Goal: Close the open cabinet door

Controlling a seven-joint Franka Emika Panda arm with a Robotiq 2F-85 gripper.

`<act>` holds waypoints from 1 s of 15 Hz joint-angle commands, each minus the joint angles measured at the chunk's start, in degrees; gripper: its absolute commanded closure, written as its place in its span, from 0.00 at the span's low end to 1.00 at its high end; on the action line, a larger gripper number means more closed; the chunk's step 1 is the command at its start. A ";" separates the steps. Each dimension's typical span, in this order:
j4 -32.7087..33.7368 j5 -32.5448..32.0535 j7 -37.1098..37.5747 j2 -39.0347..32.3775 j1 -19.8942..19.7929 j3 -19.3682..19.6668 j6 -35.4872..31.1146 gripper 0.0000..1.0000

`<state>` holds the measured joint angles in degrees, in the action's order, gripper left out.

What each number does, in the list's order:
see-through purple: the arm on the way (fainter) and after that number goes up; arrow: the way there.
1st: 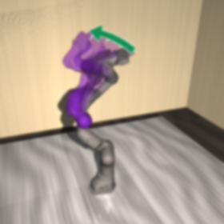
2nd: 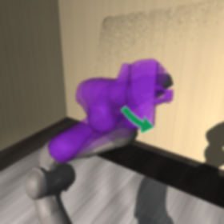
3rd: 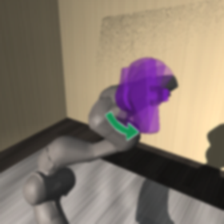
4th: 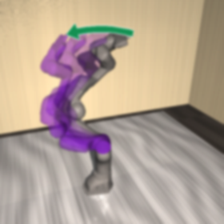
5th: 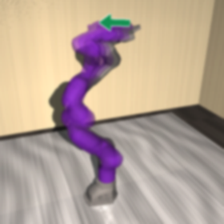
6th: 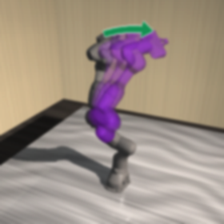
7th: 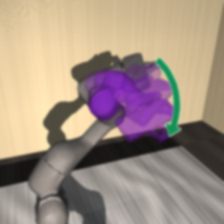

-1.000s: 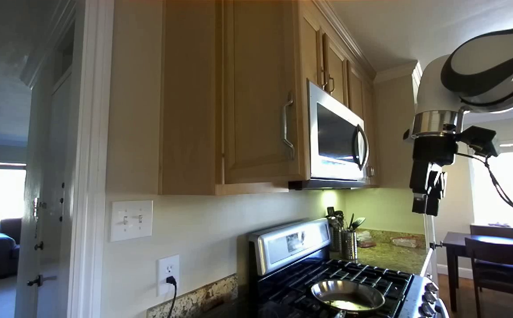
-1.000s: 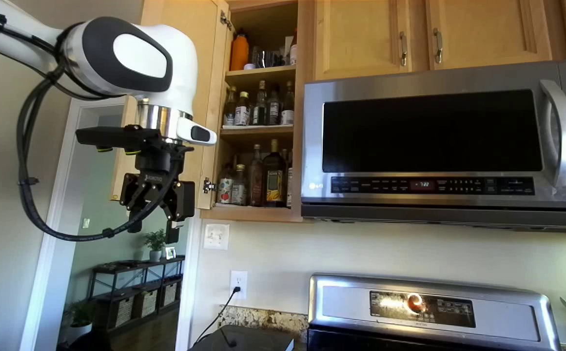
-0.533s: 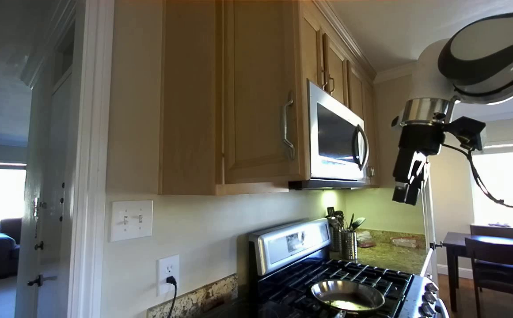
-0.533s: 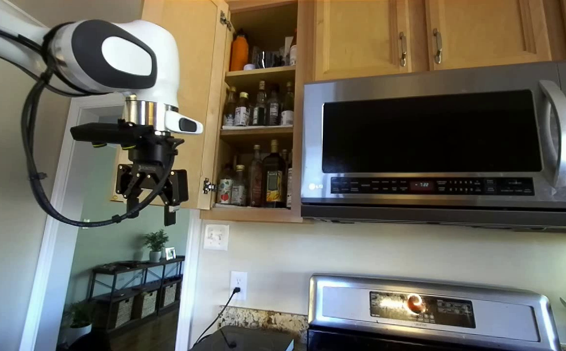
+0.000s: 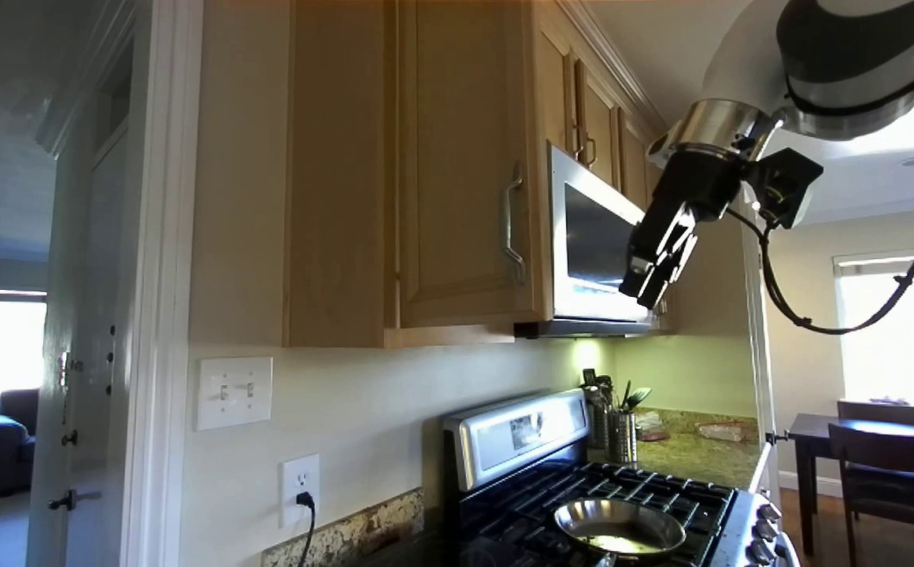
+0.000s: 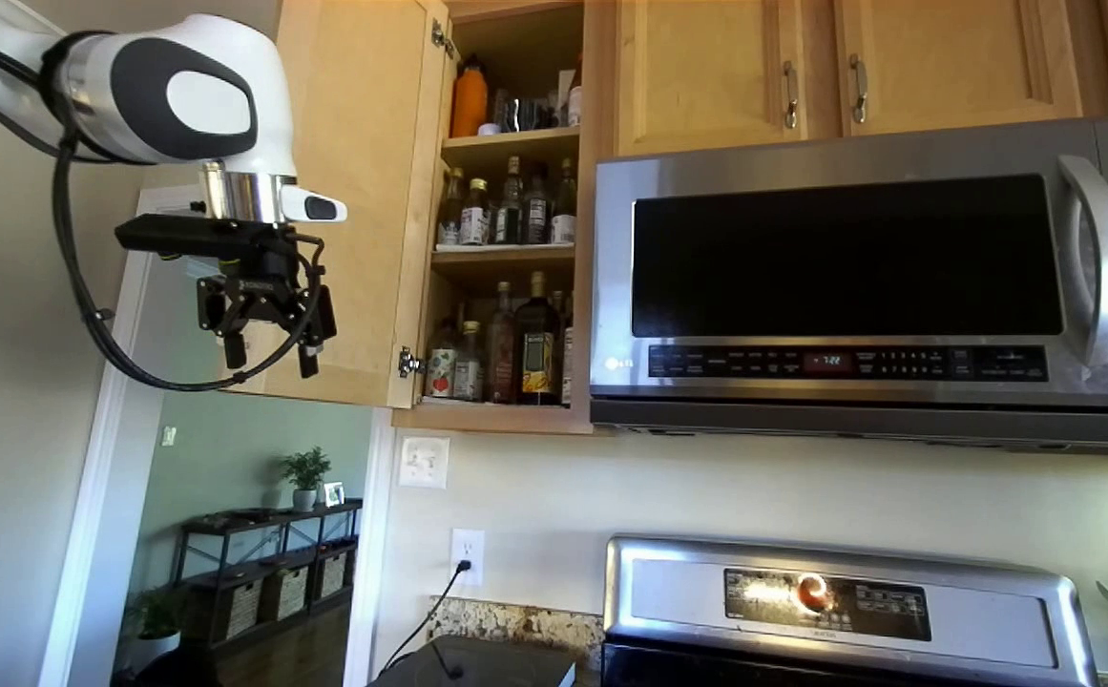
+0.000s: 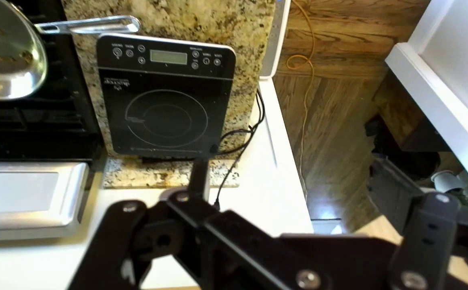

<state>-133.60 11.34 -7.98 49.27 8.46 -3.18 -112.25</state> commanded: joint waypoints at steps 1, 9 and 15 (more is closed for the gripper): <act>3.15 2.78 -0.07 -2.84 3.29 -1.13 -2.89 0.00; 11.69 4.55 0.93 -4.72 5.93 -3.20 1.04 0.00; 12.91 4.27 0.95 -7.72 5.36 -5.17 -4.50 0.00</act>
<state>-121.93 15.32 -7.76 43.99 13.50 -7.93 -114.12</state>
